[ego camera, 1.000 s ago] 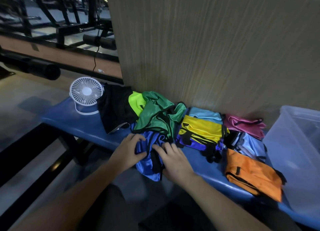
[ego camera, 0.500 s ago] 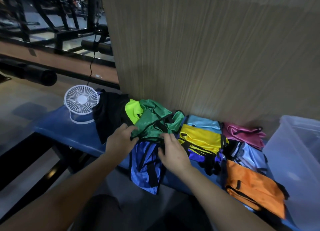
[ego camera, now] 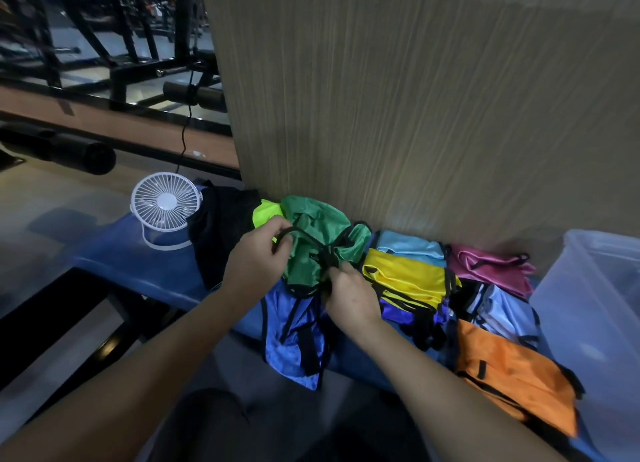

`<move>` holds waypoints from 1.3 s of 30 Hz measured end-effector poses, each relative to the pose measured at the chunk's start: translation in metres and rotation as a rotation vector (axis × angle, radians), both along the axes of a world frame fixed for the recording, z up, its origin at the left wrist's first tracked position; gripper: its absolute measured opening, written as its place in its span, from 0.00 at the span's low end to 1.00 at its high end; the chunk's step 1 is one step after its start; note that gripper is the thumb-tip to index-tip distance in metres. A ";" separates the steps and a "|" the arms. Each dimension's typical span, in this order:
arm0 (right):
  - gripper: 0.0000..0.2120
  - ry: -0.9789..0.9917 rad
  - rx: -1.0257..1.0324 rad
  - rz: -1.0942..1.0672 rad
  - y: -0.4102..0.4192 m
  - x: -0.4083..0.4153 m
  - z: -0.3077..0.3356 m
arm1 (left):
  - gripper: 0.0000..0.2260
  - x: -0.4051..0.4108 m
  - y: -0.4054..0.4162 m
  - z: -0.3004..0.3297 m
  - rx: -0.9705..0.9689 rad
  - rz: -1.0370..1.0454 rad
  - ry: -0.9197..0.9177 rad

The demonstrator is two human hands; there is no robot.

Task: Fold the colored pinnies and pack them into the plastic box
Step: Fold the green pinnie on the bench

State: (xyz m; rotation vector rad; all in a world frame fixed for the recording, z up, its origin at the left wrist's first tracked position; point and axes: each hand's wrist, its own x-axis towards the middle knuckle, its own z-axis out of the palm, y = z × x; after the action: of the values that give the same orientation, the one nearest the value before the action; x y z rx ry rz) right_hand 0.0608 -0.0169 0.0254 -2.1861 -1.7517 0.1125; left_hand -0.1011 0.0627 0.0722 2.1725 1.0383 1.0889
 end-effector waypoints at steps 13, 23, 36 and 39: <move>0.09 0.121 0.500 0.084 -0.034 -0.009 0.037 | 0.28 -0.017 -0.038 -0.012 -0.041 -0.206 0.220; 0.10 0.395 0.448 0.351 -0.090 -0.042 0.044 | 0.24 -0.029 -0.072 -0.008 0.010 -0.172 0.281; 0.41 0.431 0.375 0.029 -0.151 -0.058 0.025 | 0.13 -0.073 -0.158 0.100 -0.020 -0.238 -0.470; 0.45 0.428 0.411 0.005 -0.170 -0.072 0.029 | 0.12 -0.081 -0.203 0.124 -0.004 -0.367 -0.511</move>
State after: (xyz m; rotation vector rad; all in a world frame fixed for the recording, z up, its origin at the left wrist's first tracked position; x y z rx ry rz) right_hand -0.0110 -0.1867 0.0542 -1.7119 -1.3948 0.1876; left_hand -0.1826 -0.1401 0.1963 1.8313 0.3964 1.3497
